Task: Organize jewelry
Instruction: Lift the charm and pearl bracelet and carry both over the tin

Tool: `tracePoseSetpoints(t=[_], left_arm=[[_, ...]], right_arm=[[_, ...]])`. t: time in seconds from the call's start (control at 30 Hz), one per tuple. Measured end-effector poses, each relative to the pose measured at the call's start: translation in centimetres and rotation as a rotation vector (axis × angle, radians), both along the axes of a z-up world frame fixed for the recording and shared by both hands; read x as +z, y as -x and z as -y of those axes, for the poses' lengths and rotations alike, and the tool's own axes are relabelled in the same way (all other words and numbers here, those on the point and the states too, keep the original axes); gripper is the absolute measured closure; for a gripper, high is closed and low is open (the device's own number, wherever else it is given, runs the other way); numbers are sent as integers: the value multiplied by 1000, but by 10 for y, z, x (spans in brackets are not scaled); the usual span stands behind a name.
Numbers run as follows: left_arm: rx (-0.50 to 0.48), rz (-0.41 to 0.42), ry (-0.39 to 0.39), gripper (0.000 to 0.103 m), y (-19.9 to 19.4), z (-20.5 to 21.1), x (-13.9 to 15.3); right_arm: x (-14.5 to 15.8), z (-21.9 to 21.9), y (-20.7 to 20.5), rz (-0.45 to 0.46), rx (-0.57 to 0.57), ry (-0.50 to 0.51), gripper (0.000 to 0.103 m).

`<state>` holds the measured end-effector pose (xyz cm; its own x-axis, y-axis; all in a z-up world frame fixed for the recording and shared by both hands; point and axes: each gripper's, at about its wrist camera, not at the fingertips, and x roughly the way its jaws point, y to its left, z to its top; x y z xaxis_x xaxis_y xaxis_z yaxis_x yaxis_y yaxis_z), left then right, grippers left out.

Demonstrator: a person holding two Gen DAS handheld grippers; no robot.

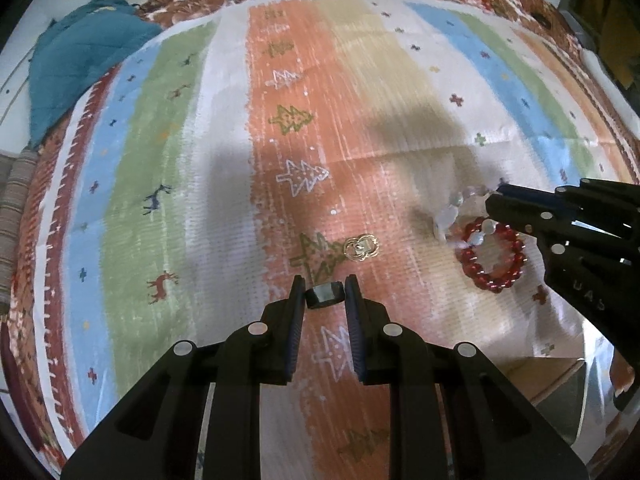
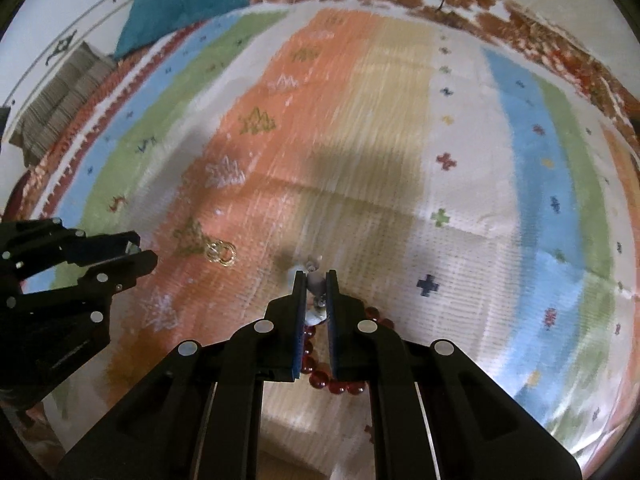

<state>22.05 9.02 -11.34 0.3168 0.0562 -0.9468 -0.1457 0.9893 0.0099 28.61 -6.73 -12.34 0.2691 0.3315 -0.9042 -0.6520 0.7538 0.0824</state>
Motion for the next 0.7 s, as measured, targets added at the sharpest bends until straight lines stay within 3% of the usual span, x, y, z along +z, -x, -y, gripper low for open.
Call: tracePoseSetpoints(t=[0.17, 0.3, 0.7], left_arm=[[14, 51, 7, 83, 7, 8, 21], [-30, 71, 8, 83, 12, 20, 30], [-4, 138, 14, 83, 36, 26, 55]], right_arm=[[19, 13, 8, 27, -22, -31, 93], [30, 20, 15, 28, -41, -82, 93], [42, 36, 34, 77, -76, -82, 93]])
